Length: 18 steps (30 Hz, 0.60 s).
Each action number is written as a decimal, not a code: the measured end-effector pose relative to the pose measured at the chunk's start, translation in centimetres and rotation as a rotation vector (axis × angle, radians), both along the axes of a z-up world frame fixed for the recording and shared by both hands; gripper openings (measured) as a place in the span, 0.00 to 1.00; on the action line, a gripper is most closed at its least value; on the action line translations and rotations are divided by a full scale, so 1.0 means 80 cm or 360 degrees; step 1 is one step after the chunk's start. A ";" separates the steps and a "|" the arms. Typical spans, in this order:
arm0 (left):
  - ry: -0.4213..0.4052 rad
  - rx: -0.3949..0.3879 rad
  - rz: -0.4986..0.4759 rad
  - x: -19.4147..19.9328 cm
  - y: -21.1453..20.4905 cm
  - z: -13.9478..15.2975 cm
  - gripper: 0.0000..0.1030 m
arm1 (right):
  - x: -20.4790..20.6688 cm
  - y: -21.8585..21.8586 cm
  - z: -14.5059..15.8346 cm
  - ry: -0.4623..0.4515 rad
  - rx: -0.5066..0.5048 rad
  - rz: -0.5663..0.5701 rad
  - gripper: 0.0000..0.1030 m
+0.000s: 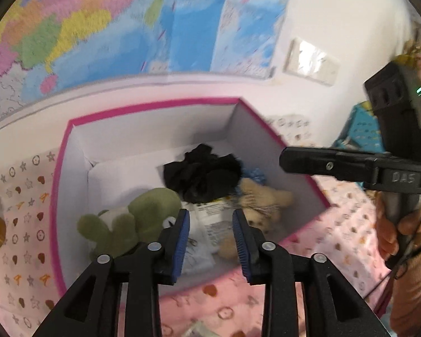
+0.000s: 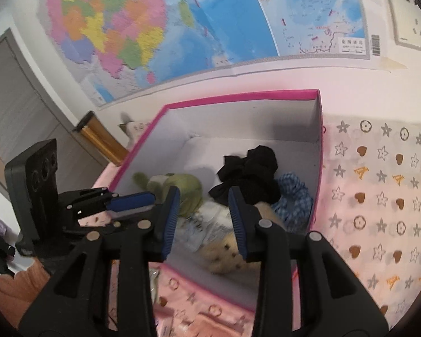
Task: Organize soft objects
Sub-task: 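Move the left tool toward the clear plastic packet on the sheet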
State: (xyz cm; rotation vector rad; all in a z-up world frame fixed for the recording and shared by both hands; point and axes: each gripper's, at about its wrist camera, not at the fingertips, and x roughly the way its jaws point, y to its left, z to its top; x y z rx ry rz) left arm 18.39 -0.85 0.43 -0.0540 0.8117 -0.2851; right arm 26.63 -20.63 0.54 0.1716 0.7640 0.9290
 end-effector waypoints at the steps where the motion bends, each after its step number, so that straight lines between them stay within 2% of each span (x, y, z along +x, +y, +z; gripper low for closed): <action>1: -0.0026 -0.0018 -0.0015 -0.010 -0.001 0.006 0.34 | -0.006 -0.002 0.001 -0.0007 0.0009 0.0010 0.41; 3: -0.0067 -0.0033 -0.0045 -0.026 -0.002 0.016 0.38 | -0.027 -0.013 0.004 -0.0030 0.0038 0.0040 0.46; 9: -0.0090 -0.0105 -0.0155 -0.065 -0.019 0.016 0.38 | -0.075 -0.032 0.001 -0.0051 0.0090 0.0106 0.46; 18: 0.0046 -0.0208 -0.0257 -0.103 -0.036 -0.021 0.38 | -0.119 -0.056 -0.039 0.0007 0.0014 0.0083 0.46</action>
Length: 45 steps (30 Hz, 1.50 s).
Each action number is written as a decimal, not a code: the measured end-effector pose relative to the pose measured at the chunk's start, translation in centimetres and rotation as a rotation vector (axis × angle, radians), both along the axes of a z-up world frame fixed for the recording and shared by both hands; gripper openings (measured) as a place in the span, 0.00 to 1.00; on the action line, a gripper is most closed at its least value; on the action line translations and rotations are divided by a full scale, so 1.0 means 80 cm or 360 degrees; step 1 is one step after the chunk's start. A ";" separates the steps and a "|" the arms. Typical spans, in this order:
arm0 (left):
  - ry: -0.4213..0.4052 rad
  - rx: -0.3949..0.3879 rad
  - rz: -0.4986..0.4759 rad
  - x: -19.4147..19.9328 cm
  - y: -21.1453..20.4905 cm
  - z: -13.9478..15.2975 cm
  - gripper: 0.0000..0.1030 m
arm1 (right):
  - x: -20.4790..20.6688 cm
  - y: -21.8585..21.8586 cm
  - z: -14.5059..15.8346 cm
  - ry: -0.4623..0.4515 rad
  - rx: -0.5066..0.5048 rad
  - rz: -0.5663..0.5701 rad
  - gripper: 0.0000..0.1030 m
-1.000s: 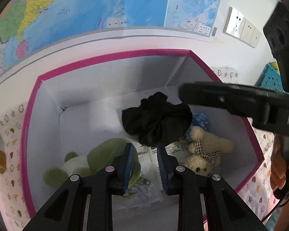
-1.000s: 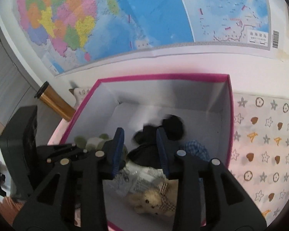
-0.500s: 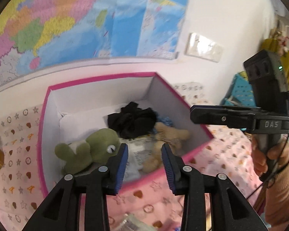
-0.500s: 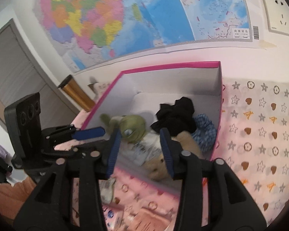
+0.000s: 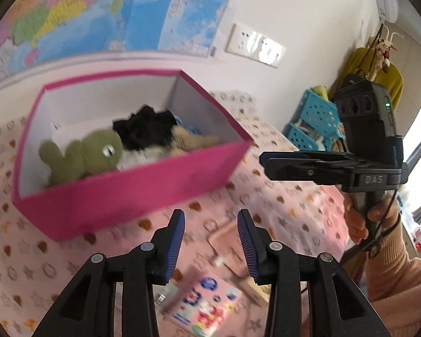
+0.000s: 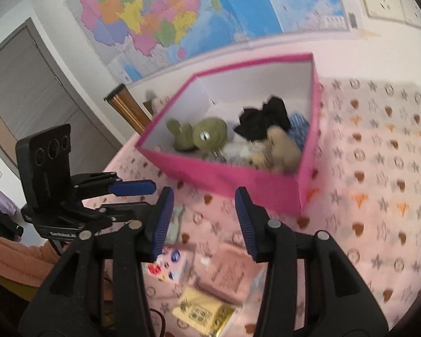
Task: Organize soft objects
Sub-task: 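Move the left tool toward the clear plastic packet on the sheet, then grasp the clear plastic packet with the left gripper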
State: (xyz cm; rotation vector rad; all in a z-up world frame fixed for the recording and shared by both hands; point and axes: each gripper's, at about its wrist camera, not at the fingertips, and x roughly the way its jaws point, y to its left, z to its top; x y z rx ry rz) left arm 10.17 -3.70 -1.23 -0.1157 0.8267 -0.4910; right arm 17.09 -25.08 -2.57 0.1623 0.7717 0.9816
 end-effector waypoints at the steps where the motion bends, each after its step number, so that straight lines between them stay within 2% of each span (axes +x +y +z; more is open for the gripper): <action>1: 0.0017 -0.0010 -0.0018 -0.003 -0.003 -0.005 0.38 | -0.002 -0.003 -0.007 0.0019 -0.0005 -0.0008 0.46; 9: 0.0146 -0.0043 -0.0099 -0.017 -0.028 -0.040 0.38 | -0.014 -0.015 -0.062 0.0160 -0.0067 -0.0076 0.46; 19: 0.0305 -0.0044 -0.0161 -0.015 -0.051 -0.078 0.38 | -0.023 -0.023 -0.105 0.0273 -0.0099 -0.0128 0.46; 30: 0.0328 0.0028 -0.0107 -0.014 -0.050 -0.086 0.38 | -0.026 -0.015 -0.123 0.0272 -0.0154 -0.0157 0.46; 33: 0.0309 0.0008 -0.0079 -0.019 -0.036 -0.081 0.38 | -0.024 -0.017 -0.125 0.0278 -0.0150 -0.0172 0.46; 37: 0.0273 -0.0026 0.0023 -0.031 -0.004 -0.072 0.38 | -0.025 -0.019 -0.119 0.0257 -0.0149 -0.0204 0.46; 40: 0.0259 -0.0060 0.0160 -0.044 0.035 -0.067 0.38 | -0.030 -0.017 -0.103 0.0193 -0.0106 -0.0186 0.46; 45: 0.0280 -0.0069 0.0397 -0.059 0.091 -0.072 0.38 | -0.033 0.027 -0.083 0.0143 -0.0052 0.0020 0.46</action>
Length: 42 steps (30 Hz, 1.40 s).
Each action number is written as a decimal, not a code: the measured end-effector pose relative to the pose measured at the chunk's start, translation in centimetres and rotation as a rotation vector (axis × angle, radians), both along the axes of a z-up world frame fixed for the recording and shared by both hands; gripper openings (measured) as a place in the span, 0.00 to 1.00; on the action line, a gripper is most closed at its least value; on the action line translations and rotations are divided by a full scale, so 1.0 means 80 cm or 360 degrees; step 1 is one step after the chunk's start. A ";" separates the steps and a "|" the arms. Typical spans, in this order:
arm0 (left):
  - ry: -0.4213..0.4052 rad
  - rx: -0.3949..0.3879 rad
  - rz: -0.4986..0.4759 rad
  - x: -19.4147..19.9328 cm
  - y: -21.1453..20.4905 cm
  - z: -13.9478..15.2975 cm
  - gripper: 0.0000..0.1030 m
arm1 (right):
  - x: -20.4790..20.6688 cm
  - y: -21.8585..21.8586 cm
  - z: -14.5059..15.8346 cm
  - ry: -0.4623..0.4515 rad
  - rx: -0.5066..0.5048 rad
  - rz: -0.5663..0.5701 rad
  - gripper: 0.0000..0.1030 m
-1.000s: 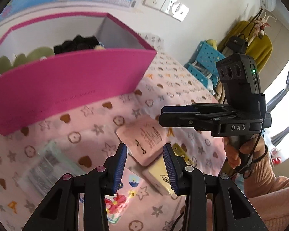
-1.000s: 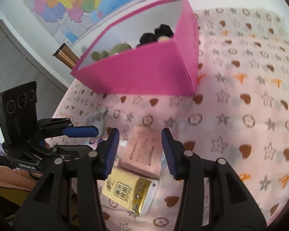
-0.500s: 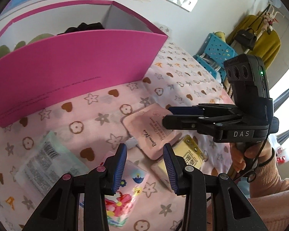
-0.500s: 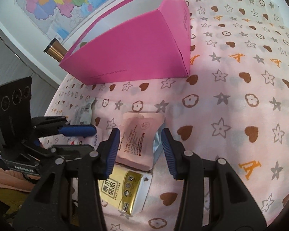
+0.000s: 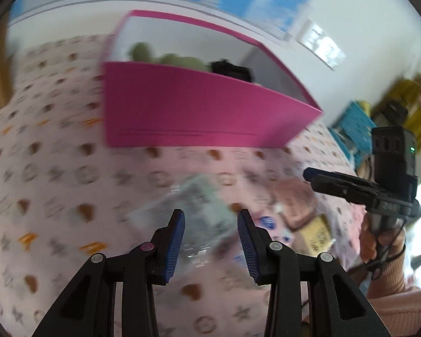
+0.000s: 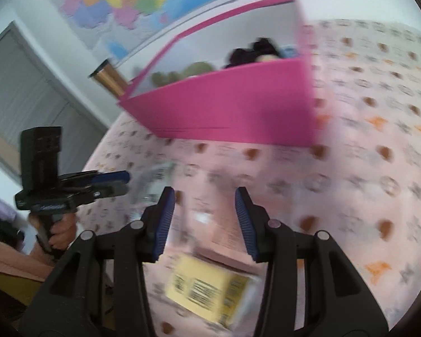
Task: Organize soft objects
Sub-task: 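Grasp the clear plastic packet with the left gripper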
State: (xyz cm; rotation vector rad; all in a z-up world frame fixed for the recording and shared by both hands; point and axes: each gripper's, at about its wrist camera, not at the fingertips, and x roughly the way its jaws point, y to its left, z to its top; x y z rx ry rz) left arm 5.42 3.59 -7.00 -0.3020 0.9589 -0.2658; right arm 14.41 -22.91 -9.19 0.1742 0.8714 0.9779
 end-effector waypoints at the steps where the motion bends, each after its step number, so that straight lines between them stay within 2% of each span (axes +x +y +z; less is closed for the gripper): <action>1: 0.0008 0.0006 0.0037 -0.003 0.008 -0.002 0.38 | -0.001 0.010 0.001 -0.0006 -0.0010 0.0025 0.46; 5: 0.0038 -0.0008 0.0132 -0.013 0.029 -0.009 0.42 | 0.003 0.072 -0.004 0.0011 -0.0062 0.0197 0.46; 10: 0.0102 -0.0047 0.0188 -0.023 0.040 -0.026 0.46 | 0.014 0.124 -0.026 0.0085 -0.0143 0.0281 0.46; 12: 0.0130 -0.0081 0.0179 -0.026 0.043 -0.032 0.51 | 0.018 0.134 -0.034 0.0111 -0.0167 0.0281 0.46; 20: 0.0175 -0.0241 0.0057 -0.018 0.036 -0.046 0.51 | 0.014 0.147 -0.041 0.0147 -0.0158 0.0350 0.46; 23: 0.0164 -0.0247 0.0050 -0.014 0.031 -0.046 0.51 | 0.012 0.154 -0.039 0.0137 -0.0162 0.0361 0.46; 25: 0.0165 -0.0278 0.0060 -0.011 0.032 -0.047 0.51 | 0.014 0.153 -0.037 0.0145 -0.0153 0.0354 0.44; 27: 0.0162 -0.0299 0.0062 -0.010 0.032 -0.047 0.50 | 0.016 0.147 -0.038 0.0178 -0.0115 0.0355 0.33; 31: 0.0161 -0.0370 0.0072 -0.007 0.037 -0.050 0.49 | 0.021 0.138 -0.039 0.0219 -0.0066 0.0325 0.30; 35: 0.0145 -0.0342 0.0066 -0.003 0.035 -0.051 0.49 | 0.022 0.133 -0.041 0.0247 -0.0031 0.0315 0.25; 37: 0.0143 -0.0342 0.0057 -0.001 0.035 -0.051 0.49 | 0.023 0.129 -0.040 0.0228 -0.0036 0.0286 0.16; 42: 0.0111 -0.0388 0.0030 0.003 0.029 -0.046 0.49 | 0.022 0.119 -0.034 0.0205 -0.0001 0.0283 0.13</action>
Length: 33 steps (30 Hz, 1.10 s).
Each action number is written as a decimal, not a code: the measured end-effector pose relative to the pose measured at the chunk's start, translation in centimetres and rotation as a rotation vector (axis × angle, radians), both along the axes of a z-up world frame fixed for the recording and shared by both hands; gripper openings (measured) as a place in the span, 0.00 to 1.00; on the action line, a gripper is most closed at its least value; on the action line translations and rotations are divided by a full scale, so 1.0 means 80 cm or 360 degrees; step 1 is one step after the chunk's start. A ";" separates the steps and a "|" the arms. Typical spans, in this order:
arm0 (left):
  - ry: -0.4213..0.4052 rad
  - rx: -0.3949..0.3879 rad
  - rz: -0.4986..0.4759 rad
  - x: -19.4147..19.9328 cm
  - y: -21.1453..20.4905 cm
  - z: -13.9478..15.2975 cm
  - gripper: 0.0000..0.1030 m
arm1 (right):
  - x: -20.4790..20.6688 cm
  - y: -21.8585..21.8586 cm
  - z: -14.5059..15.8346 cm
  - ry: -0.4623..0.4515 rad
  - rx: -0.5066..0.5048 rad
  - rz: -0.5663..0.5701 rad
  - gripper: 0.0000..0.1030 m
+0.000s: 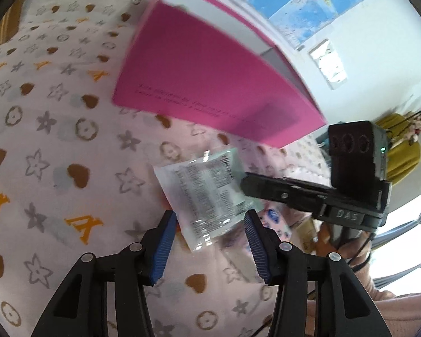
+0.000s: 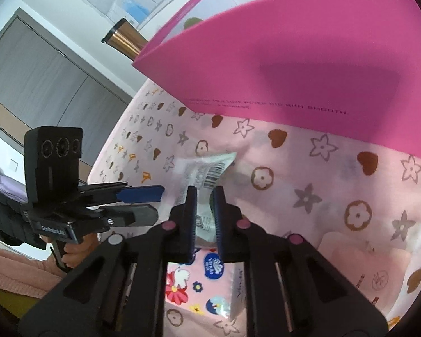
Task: Organize soft objects
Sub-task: 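Grasp the clear plastic packet with the left gripper, then carry the plastic packet into the pink box and open the left gripper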
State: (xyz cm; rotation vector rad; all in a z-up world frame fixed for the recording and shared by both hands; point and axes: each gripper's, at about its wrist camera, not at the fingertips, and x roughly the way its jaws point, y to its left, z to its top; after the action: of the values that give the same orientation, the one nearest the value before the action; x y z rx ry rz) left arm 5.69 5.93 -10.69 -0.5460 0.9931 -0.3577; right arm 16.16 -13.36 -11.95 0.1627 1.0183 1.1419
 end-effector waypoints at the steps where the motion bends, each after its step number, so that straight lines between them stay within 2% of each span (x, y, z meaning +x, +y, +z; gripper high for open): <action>1: -0.0018 -0.0012 -0.0010 0.000 -0.002 0.004 0.49 | -0.001 -0.001 0.002 -0.0007 0.0007 -0.0001 0.13; 4: -0.0053 0.0046 -0.0025 0.001 -0.007 0.011 0.49 | -0.002 -0.003 0.005 -0.0036 0.0003 -0.0011 0.13; 7: -0.0009 0.0007 -0.0043 0.006 -0.004 0.000 0.49 | 0.004 -0.002 0.000 0.0036 0.0029 -0.0007 0.13; 12: 0.0018 -0.0066 -0.0031 0.010 0.008 -0.012 0.49 | 0.007 0.010 -0.018 0.0075 -0.0063 -0.0001 0.15; 16: 0.0005 -0.0001 -0.0057 0.013 0.000 -0.008 0.48 | 0.001 0.018 -0.017 0.0048 -0.0068 0.0025 0.15; 18: 0.0005 0.0022 -0.0057 0.015 -0.004 -0.007 0.40 | -0.003 0.021 -0.015 0.0045 -0.0047 0.0045 0.14; 26: 0.0021 0.0003 -0.0031 0.015 0.003 -0.006 0.38 | -0.003 0.014 -0.007 0.0061 0.0053 0.0053 0.07; 30: 0.0017 -0.0033 -0.0068 0.015 0.003 -0.006 0.22 | -0.003 0.012 -0.004 0.0055 0.0063 0.0061 0.07; 33: 0.0022 -0.0043 -0.0083 0.015 0.000 -0.007 0.17 | -0.003 0.012 -0.006 0.0061 0.0056 0.0060 0.07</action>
State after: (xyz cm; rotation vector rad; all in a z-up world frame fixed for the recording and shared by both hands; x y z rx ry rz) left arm 6.92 5.94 -11.25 -0.5481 1.0183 -0.4148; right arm 15.94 -12.38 -12.45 0.1947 1.0392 1.1954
